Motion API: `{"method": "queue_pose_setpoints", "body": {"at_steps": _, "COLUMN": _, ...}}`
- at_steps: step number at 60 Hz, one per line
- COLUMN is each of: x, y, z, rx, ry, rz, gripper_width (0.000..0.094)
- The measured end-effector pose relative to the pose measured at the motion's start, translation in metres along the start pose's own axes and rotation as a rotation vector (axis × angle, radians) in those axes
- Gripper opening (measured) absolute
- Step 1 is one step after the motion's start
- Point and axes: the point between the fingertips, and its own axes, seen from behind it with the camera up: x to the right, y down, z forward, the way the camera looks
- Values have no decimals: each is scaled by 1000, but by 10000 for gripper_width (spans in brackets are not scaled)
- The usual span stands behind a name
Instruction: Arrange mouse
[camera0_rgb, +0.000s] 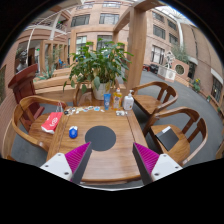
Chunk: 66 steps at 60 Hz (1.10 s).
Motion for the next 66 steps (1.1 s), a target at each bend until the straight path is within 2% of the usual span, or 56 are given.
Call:
{"method": "queue_pose_setpoints", "body": {"at_steps": 11, "x": 5, "y": 12, "z": 16, "rx": -6, "ry": 8, "rz": 5, "gripper_width": 848}}
{"method": "queue_pose_setpoints", "body": {"at_steps": 22, "x": -10, "y": 59, "z": 42, "rx": -43, "ry": -15, "rz": 27, "gripper_width": 853}}
{"method": "queue_pose_setpoints", "body": {"at_steps": 31, "x": -49, "y": 112, "z": 73, "rx": -79, "ry": -44, "rz": 16, "gripper_width": 846}}
{"method": "queue_pose_setpoints", "body": {"at_steps": 40, "x": -118, "y": 142, "z": 121, "rx": -78, "ry": -111, "rz": 15, "gripper_width": 845}}
{"method": "queue_pose_setpoints", "body": {"at_steps": 53, "x": -215, "y": 128, "z": 215, "rx": -57, "ry": -188, "rz": -9, "gripper_width": 849}}
{"method": "queue_pose_setpoints", "body": {"at_steps": 66, "x": -267, "y": 83, "z": 325, "rx": -28, "ry": -180, "rz": -28, "gripper_width": 829}}
